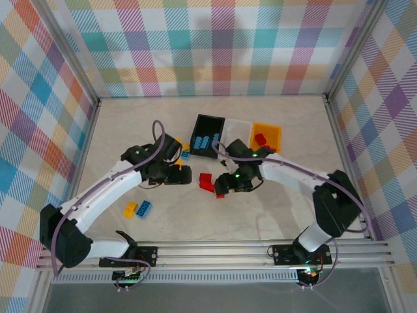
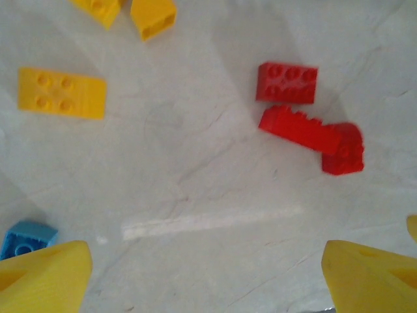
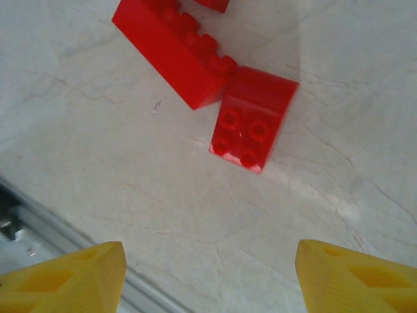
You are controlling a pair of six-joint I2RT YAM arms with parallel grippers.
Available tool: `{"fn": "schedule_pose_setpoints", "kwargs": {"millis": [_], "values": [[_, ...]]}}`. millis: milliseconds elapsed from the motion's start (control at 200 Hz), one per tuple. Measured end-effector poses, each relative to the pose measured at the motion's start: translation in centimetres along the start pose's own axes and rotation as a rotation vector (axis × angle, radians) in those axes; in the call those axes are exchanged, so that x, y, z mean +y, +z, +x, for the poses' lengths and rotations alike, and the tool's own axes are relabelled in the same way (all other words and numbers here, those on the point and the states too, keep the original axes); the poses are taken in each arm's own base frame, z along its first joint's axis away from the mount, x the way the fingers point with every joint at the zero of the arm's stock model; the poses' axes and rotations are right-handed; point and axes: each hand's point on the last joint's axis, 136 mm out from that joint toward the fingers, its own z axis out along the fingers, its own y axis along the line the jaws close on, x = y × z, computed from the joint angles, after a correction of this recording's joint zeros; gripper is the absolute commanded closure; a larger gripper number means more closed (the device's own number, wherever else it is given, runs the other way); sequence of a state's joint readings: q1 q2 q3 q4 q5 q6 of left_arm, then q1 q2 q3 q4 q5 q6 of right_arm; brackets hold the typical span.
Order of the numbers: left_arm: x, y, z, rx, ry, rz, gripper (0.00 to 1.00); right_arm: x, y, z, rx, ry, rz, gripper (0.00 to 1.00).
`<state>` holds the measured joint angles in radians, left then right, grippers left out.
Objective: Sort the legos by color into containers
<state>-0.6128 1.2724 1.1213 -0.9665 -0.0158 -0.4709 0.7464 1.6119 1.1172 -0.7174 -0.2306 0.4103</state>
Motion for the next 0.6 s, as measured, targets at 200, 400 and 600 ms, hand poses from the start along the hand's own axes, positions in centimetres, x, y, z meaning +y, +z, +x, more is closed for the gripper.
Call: {"fn": "schedule_pose_setpoints", "kwargs": {"millis": [200,400,600], "values": [[1.1,-1.8,1.5,-0.058,-0.029,0.044,0.07,0.2,2.7,-1.3,0.04,-0.043,0.127,0.31],[1.7,-3.4,1.8,-0.116,-0.1,0.071,0.07,-1.2,4.2,-1.5,0.079,-0.047,0.207,0.31],[3.1,-4.4,2.7,-0.156,-0.174,0.058,0.06,-1.8,5.5,-2.3,0.091,-0.07,0.239,0.33]]}}
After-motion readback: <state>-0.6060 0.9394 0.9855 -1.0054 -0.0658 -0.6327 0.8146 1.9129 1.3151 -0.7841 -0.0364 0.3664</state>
